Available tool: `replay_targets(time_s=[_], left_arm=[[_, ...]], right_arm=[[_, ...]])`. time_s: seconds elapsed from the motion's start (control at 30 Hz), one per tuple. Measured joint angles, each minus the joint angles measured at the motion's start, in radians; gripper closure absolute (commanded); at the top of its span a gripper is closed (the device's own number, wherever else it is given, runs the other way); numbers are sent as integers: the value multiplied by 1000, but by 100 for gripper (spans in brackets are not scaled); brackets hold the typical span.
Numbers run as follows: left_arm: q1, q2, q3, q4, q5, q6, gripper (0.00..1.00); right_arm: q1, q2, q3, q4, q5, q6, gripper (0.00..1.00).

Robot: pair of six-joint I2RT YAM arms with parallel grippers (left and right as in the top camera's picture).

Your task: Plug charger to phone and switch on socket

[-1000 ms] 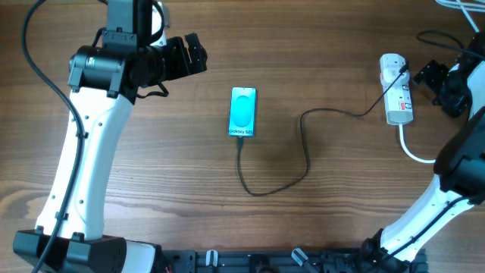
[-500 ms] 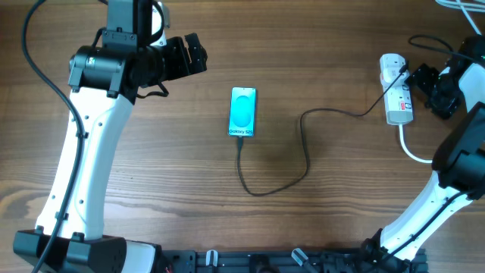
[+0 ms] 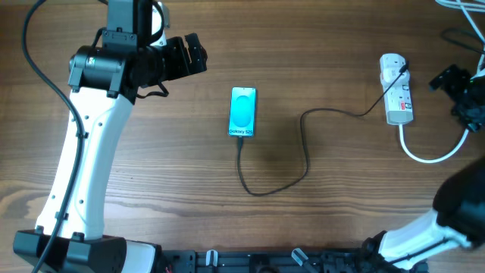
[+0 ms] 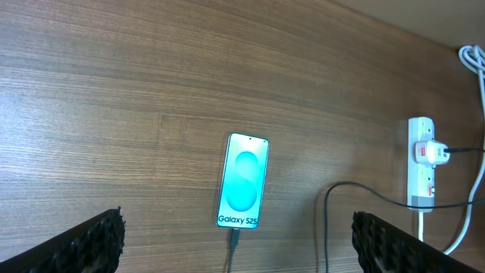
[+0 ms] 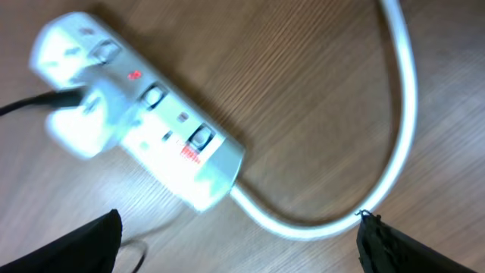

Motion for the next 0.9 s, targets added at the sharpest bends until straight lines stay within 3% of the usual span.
replay_targets(time_s=[0.2, 0.4, 0.53, 0.67, 0.9], left_arm=[[0, 0, 0, -1, 0, 0, 0], [0, 0, -1, -1, 0, 0, 0], [0, 0, -1, 0, 0, 0, 0], [0, 0, -1, 0, 0, 0, 0], [0, 0, -1, 0, -1, 0, 0]], right_arm=[[39, -324, -56, -52, 0, 3, 0], [187, -732, -371, 89, 0, -3, 0], [225, -929, -503, 93, 0, -3, 0], [225, -1003, -514, 54, 0, 19, 0], [225, -976, -514, 54, 0, 27, 0]])
